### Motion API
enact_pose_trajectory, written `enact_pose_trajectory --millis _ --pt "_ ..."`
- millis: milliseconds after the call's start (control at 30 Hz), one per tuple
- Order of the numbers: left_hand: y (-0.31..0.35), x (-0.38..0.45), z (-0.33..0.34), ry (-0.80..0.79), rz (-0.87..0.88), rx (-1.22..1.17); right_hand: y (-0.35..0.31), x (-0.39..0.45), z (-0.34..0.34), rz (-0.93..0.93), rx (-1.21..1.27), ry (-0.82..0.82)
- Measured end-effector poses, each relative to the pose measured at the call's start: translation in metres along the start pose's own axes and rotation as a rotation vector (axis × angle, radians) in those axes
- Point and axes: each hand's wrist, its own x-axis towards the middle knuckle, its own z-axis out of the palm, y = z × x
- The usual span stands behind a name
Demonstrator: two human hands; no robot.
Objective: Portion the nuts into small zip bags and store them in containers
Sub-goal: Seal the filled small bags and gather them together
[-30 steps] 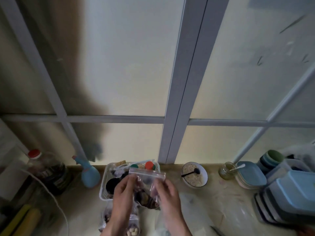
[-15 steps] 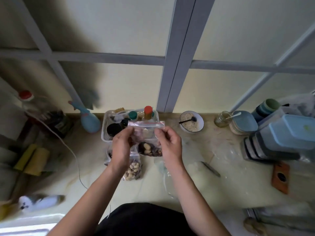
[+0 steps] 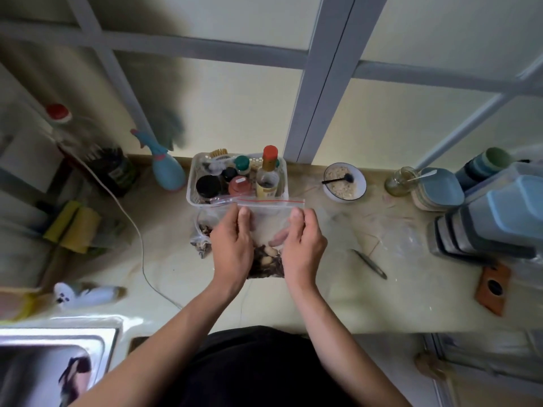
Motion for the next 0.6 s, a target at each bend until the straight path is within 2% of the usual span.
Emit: enact_pose_trajectory --millis 200,400,600 --pt "0.005 -0.014 -0.001 -0.013 0.041 -0.026 0.001 -0.004 -0.012 -0.028 -0.036 0.021" --pt "0.008 -0.032 -0.001 -0.013 -0.108 -0.269 -0.003 -0.018 -0.023 -0.179 -0.169 0.044" --pt "0.011 -0.046 -0.002 -0.012 -0.141 -0.413 0.008 -0.034 -0.036 -0.092 -0.082 -0.044"
